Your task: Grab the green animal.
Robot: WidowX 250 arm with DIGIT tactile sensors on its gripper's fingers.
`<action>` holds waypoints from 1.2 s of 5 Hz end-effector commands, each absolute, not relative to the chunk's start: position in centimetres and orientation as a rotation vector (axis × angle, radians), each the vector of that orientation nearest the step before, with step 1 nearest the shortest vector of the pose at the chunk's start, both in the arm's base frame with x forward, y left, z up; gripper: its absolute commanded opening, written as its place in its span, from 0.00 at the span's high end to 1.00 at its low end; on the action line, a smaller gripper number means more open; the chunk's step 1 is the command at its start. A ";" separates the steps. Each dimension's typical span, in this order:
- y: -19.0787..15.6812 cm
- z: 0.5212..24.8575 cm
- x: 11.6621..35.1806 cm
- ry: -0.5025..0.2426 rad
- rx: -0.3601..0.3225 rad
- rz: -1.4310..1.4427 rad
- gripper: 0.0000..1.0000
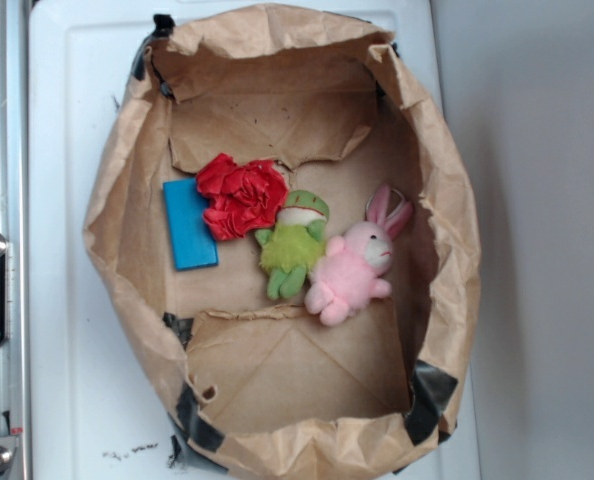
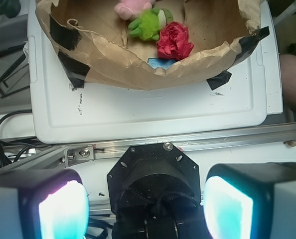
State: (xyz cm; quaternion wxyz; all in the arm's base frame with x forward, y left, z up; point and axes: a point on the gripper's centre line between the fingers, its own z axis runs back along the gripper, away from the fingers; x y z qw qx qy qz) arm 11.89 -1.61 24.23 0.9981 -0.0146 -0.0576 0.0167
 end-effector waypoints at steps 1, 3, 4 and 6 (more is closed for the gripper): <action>-1.6 24.2 11.9 -0.115 -0.029 0.033 0.00; -0.5 21.1 19.3 -0.087 0.024 0.247 0.00; 0.4 20.6 21.1 -0.094 0.014 0.329 0.00; 1.0 18.9 25.0 -0.284 -0.062 0.579 0.00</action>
